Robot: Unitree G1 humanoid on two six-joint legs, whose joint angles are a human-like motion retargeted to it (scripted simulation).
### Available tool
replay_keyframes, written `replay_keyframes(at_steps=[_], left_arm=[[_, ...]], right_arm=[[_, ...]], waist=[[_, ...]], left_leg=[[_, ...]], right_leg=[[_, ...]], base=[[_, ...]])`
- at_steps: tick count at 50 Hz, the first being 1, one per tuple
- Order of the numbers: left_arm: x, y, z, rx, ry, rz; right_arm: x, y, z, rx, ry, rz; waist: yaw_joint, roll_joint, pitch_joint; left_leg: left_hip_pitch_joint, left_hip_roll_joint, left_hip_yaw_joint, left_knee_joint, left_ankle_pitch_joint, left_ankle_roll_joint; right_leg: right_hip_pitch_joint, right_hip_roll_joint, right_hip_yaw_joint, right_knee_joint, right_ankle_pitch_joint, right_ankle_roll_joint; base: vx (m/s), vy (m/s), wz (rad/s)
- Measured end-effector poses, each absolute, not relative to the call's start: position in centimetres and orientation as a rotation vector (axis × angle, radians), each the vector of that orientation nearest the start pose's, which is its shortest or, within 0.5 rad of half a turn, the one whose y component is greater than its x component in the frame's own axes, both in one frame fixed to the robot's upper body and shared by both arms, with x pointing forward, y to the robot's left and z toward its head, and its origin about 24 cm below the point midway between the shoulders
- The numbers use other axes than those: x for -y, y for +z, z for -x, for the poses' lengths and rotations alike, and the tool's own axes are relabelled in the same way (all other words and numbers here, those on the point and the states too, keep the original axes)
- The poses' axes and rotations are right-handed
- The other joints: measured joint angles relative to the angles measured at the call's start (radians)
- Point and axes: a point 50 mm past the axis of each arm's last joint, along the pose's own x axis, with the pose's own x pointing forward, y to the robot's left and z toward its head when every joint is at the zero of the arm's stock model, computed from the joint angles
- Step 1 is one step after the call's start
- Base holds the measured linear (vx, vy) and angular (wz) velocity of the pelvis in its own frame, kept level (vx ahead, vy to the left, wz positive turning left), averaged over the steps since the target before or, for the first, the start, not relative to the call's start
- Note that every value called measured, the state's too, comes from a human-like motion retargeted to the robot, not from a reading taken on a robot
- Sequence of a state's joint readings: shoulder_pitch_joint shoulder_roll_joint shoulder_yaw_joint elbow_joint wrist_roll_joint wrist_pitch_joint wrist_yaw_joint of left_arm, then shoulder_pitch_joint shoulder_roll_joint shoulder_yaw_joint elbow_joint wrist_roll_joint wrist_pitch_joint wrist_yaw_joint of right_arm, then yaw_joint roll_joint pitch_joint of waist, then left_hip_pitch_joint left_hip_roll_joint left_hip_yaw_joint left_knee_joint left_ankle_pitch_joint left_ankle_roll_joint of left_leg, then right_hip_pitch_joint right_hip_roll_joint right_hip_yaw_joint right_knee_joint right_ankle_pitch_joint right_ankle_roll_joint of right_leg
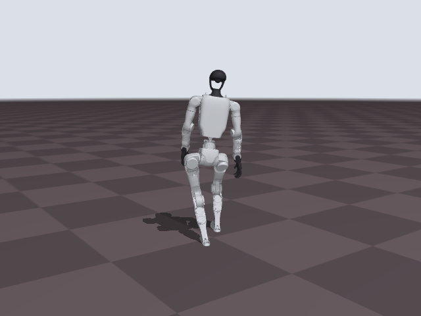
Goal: Walk
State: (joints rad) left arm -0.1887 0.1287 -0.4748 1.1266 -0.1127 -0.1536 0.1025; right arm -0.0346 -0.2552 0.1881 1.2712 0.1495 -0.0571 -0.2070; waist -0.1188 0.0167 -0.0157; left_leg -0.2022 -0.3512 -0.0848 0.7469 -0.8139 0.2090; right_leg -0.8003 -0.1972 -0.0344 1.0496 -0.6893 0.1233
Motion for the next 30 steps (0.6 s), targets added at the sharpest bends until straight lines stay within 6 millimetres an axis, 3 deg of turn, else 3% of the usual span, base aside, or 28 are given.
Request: replay_keyframes(at_steps=[3, 7, 10, 13, 15, 18, 23, 27, 30], left_arm=[[-14.0, -13.0, -19.1, -0.771, -0.240, -0.351], [-13.8, -13.3, -18.5, -0.789, -0.244, -0.333], [-13.9, -13.6, -17.9, -0.811, -0.235, -0.311], [-14.0, -13.4, -18.1, -0.800, -0.228, -0.309], [-14.0, -13.0, -18.6, -0.776, -0.226, -0.315], [-13.9, -12.3, -19.7, -0.732, -0.223, -0.320], [-13.4, -12.0, -19.9, -0.704, -0.217, -0.289], [-13.1, -12.6, -18.8, -0.741, -0.217, -0.250], [-13.1, -13.3, -17.7, -0.789, -0.223, -0.242]], right_arm=[[25.0, -15.7, -9.0, -1.184, -0.282, 0.327], [25.3, -16.0, -7.6, -1.228, -0.301, 0.318], [25.8, -15.9, -6.8, -1.249, -0.323, 0.326], [26.3, -15.7, -7.5, -1.229, -0.328, 0.343], [26.6, -15.4, -8.5, -1.199, -0.324, 0.364], [26.8, -14.7, -10.8, -1.134, -0.309, 0.405], [26.6, -13.1, -15.3, -0.980, -0.296, 0.430], [25.9, -11.7, -18.6, -0.853, -0.300, 0.399], [25.2, -11.0, -20.1, -0.795, -0.287, 0.380]], waist=[[0.011, 0.013, -0.013], [0.019, 0.046, 0.016], [0.047, 0.159, 0.044], [0.081, 0.247, 0.053], [0.105, 0.259, 0.056], [0.141, 0.235, 0.061], [0.173, 0.189, 0.090], [0.163, 0.162, 0.099], [0.140, 0.134, 0.072]], left_leg=[[0.031, 0.023, -0.015, 0.018, -0.021, -0.013], [0.102, 0.067, -0.033, 0.182, -0.059, -0.056], [0.113, 0.228, -0.031, 0.441, -0.041, -0.151], [0.033, 0.384, -0.020, 0.717, 0.149, -0.259], [-0.063, 0.449, 0.000, 0.864, 0.238, -0.266], [-0.218, 0.501, 0.030, 0.966, 0.192, -0.201], [-0.407, 0.473, 0.064, 0.800, 0.052, -0.125], [-0.494, 0.387, 0.063, 0.470, 0.025, -0.130], [-0.536, 0.299, 0.048, 0.228, 0.043, -0.135]], right_leg=[[-0.003, 0.068, 0.020, -0.084, 0.022, 0.003], [0.076, 0.140, 0.007, 0.017, 0.058, -0.032], [0.176, 0.282, -0.073, 0.039, 0.075, -0.094], [0.256, 0.395, -0.126, 0.004, 0.054, -0.159], [0.300, 0.421, -0.129, -0.019, 0.034, -0.181], [0.375, 0.424, -0.109, -0.058, 0.003, -0.181], [0.526, 0.404, -0.068, -0.132, -0.046, -0.159], [0.633, 0.371, -0.048, -0.217, -0.072, -0.149], [0.660, 0.327, -0.046, -0.255, -0.082, -0.145]], base=[[0.01, -0.04, -0.33], [0.02, -0.05, -0.21], [0.03, -0.05, -0.46], [-0.02, -0.05, -0.32], [-0.06, -0.05, -0.04], [-0.03, -0.04, 0.03], [0.00, 0.00, -0.08], [0.00, 0.00, -0.17], [0.00, 0.00, 0.00]])
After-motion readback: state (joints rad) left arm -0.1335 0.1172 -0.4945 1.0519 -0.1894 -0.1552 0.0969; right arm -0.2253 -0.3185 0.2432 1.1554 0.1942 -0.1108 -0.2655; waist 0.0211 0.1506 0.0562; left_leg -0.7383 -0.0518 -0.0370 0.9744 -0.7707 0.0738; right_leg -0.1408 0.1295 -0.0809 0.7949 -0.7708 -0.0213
